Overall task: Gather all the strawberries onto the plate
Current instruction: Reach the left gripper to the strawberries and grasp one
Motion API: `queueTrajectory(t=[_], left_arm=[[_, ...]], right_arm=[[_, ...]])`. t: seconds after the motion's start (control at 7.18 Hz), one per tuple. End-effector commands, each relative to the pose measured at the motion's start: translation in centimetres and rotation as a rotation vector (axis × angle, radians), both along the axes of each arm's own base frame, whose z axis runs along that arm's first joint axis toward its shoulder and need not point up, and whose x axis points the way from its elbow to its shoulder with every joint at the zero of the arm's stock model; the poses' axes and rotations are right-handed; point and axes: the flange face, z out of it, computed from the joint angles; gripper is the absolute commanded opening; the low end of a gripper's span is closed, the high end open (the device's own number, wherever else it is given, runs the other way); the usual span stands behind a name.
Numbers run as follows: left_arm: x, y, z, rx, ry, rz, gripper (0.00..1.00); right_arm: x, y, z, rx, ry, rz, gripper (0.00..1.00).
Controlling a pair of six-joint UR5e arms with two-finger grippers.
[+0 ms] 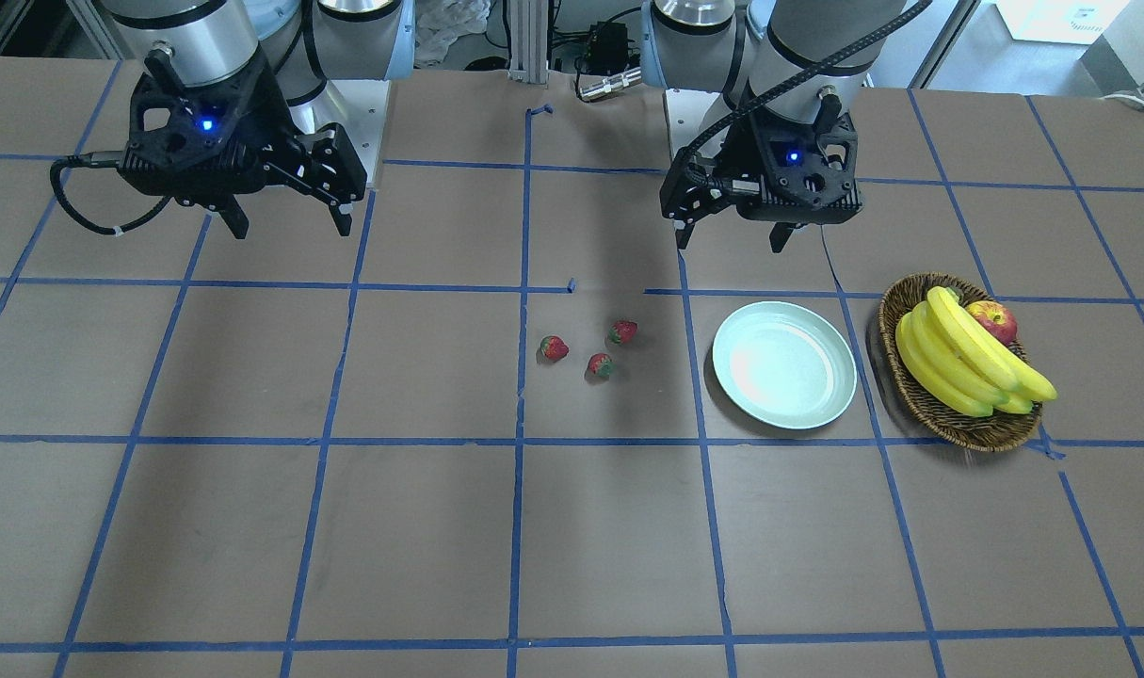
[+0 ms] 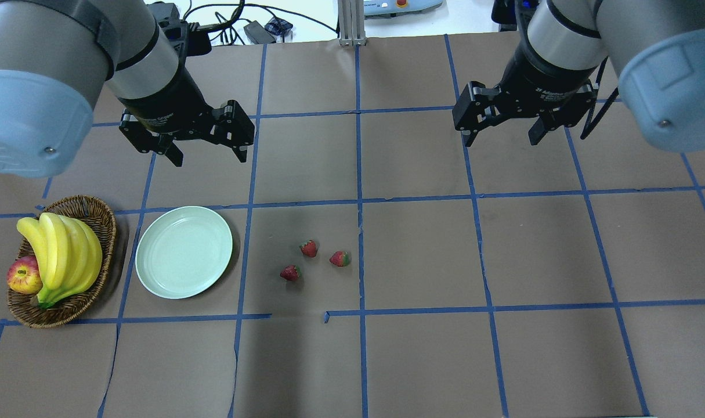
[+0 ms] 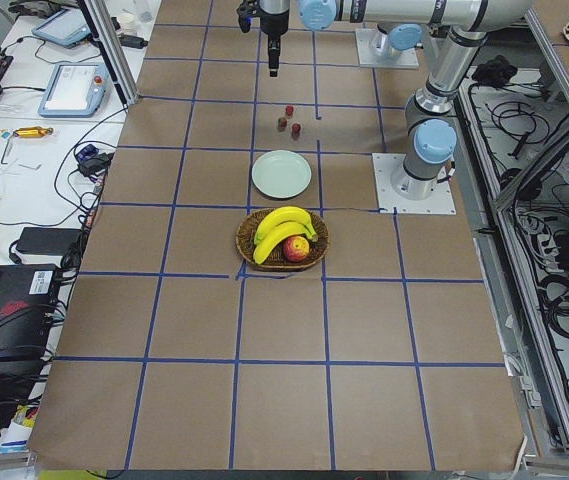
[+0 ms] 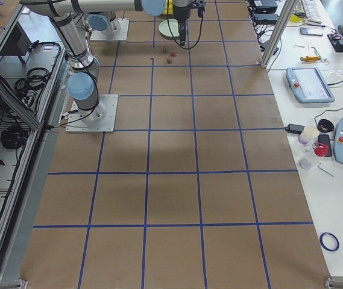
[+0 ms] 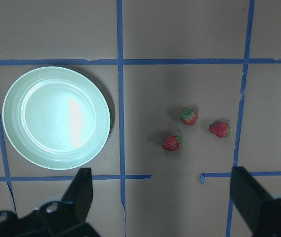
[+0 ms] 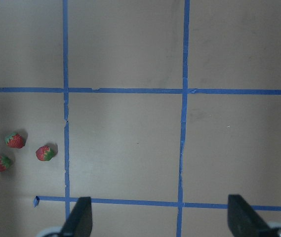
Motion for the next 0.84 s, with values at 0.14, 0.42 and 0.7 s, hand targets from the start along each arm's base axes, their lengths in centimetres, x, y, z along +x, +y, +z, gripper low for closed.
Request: queueTrajectory(t=[0.14,0.42,0.7], left_arm=[[0.0,0.0,0.0,0.0,0.0,0.0,1.0],[0.0,0.0,0.0,-0.002,-0.001,0.0,1.0],[0.0,-0.2,-0.3,0.006,0.0,0.0,1.0]], right_arm=[[-0.7,-2.4,2.1,-0.112,0.03,-0.008,1.0],[-0.2,-2.3,2.7,-0.11,0.014,0.001,1.0],[-0.4,-2.2,2.8,-0.118,0.031,0.041,1.0]])
